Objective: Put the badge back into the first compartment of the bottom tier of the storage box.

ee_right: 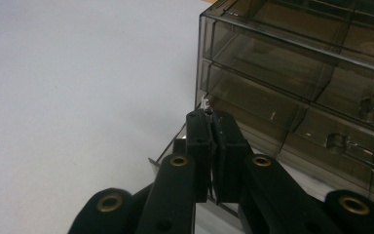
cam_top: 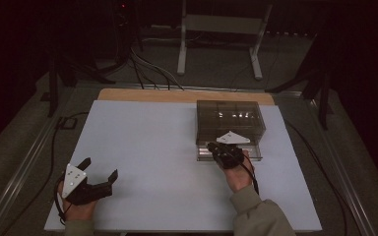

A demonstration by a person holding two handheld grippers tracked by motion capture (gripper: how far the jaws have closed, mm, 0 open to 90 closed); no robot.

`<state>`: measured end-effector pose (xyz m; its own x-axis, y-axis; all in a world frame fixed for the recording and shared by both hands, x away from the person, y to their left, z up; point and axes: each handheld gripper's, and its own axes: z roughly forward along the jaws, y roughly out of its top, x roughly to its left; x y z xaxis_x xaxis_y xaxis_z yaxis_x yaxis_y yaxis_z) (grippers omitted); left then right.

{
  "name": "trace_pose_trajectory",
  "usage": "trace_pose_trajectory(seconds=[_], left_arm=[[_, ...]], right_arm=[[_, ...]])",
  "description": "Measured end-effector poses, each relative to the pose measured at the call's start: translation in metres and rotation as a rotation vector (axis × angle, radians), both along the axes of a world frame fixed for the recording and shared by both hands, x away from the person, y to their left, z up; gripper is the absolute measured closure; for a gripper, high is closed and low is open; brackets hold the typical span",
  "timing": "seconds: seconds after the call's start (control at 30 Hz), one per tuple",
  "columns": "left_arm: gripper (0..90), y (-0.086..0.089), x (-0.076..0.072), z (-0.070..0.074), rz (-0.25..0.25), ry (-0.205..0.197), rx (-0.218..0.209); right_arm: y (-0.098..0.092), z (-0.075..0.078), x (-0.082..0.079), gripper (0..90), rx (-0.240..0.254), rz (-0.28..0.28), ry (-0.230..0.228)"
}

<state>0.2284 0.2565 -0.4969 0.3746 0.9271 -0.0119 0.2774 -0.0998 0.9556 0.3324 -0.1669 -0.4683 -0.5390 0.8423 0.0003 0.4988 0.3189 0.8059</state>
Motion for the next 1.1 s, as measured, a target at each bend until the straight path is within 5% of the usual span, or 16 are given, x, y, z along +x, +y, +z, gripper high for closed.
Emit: trace_pose_trajectory(seconds=[1.1], left_arm=[[0.7, 0.000, 0.000, 0.000, 0.001, -0.001, -0.002]], right_arm=[[0.000, -0.010, 0.019, 87.8, -0.052, -0.030, 0.011]])
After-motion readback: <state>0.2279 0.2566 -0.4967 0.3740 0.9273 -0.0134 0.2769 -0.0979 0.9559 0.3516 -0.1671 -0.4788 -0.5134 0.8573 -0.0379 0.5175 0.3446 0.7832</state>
